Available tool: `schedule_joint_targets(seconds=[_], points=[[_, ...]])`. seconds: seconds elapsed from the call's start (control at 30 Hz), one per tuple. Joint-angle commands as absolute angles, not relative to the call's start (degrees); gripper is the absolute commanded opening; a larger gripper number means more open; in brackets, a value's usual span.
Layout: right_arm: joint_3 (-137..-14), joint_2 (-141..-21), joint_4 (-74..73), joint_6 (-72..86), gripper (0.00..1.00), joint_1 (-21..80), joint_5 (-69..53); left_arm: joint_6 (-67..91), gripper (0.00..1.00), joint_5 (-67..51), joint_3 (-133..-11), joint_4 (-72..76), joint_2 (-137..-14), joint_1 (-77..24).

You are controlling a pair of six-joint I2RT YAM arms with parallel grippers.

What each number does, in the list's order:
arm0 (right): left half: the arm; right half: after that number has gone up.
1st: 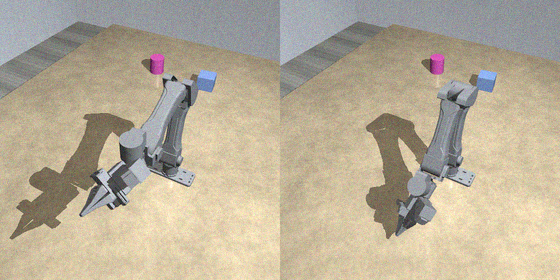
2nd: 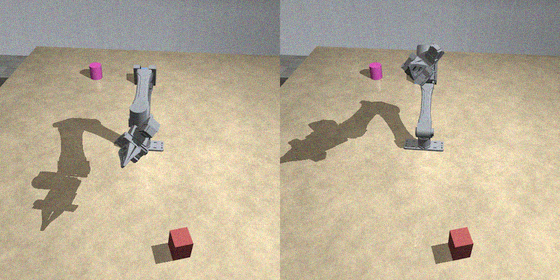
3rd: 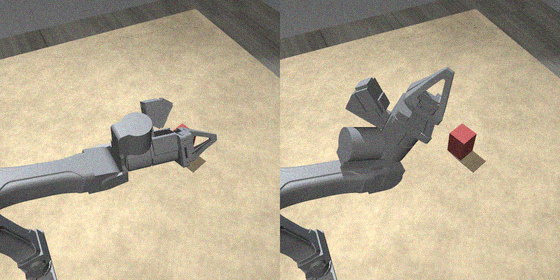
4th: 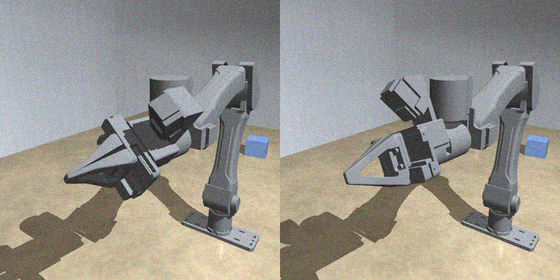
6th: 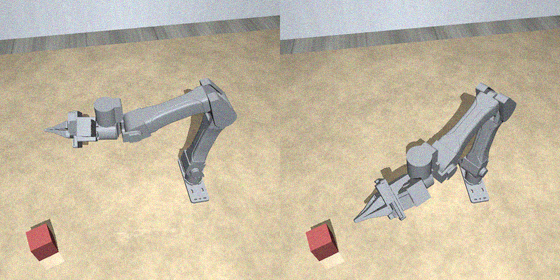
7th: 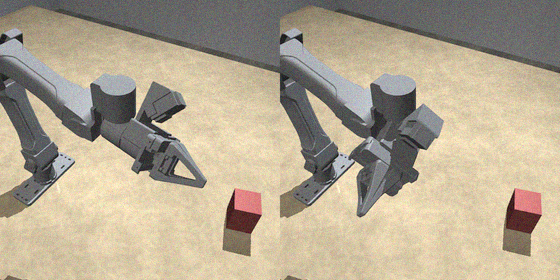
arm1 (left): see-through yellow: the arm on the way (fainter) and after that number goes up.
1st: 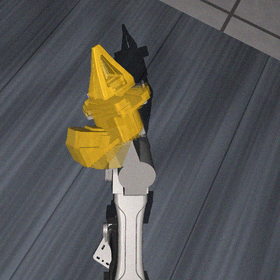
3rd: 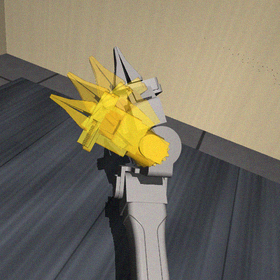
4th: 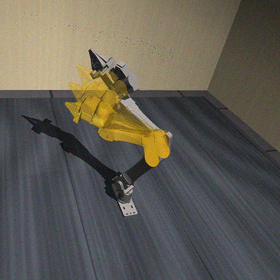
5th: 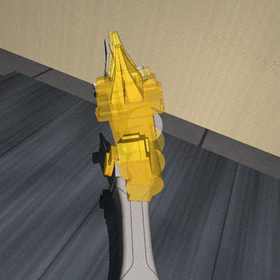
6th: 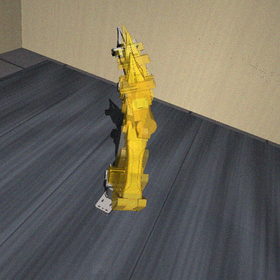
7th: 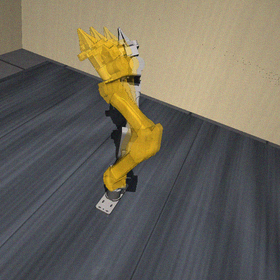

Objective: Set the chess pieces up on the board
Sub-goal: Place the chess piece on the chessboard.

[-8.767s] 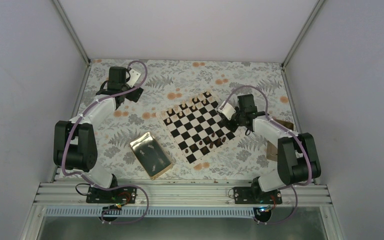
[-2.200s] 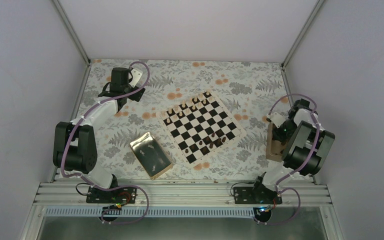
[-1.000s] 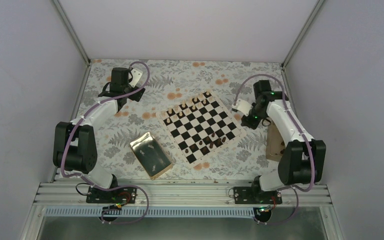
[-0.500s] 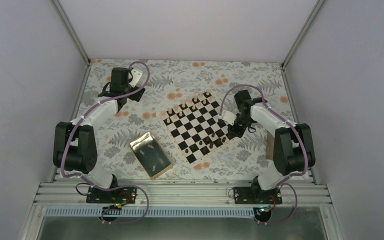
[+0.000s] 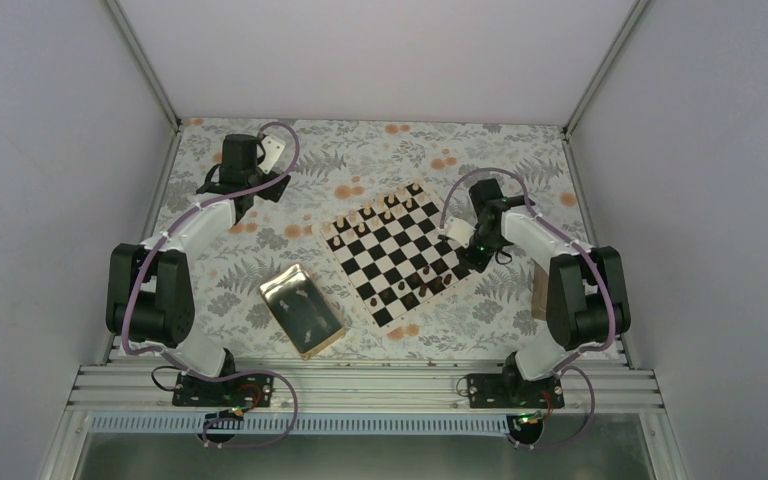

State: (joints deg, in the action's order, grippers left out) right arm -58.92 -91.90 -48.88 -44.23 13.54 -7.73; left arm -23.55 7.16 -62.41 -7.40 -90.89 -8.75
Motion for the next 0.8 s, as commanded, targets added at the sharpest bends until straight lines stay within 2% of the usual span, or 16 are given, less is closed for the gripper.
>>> schedule_joint_targets(seconds=[0.0, 0.5, 0.7, 0.77], points=[[-57.5, -92.9, -48.6, -43.5, 0.18, 14.1, -6.5, -23.9, 1.00, 7.6, -62.9, -6.3, -89.5, -9.0], [-56.8, -94.3, -47.1, -43.3, 0.19, 14.1, -7.2, -24.0, 1.00, 7.6, -62.9, -5.9, -89.8, -8.9], [-57.0, -93.8, -46.2, -42.9, 0.27, 14.1, -7.2, -23.9, 1.00, 7.7, -62.4, -5.6, -89.8, -8.9], [-57.0, -93.3, -46.1, -42.6, 0.34, 14.1, -7.2, -24.0, 1.00, 7.7, -62.5, -5.6, -89.7, -8.9]])
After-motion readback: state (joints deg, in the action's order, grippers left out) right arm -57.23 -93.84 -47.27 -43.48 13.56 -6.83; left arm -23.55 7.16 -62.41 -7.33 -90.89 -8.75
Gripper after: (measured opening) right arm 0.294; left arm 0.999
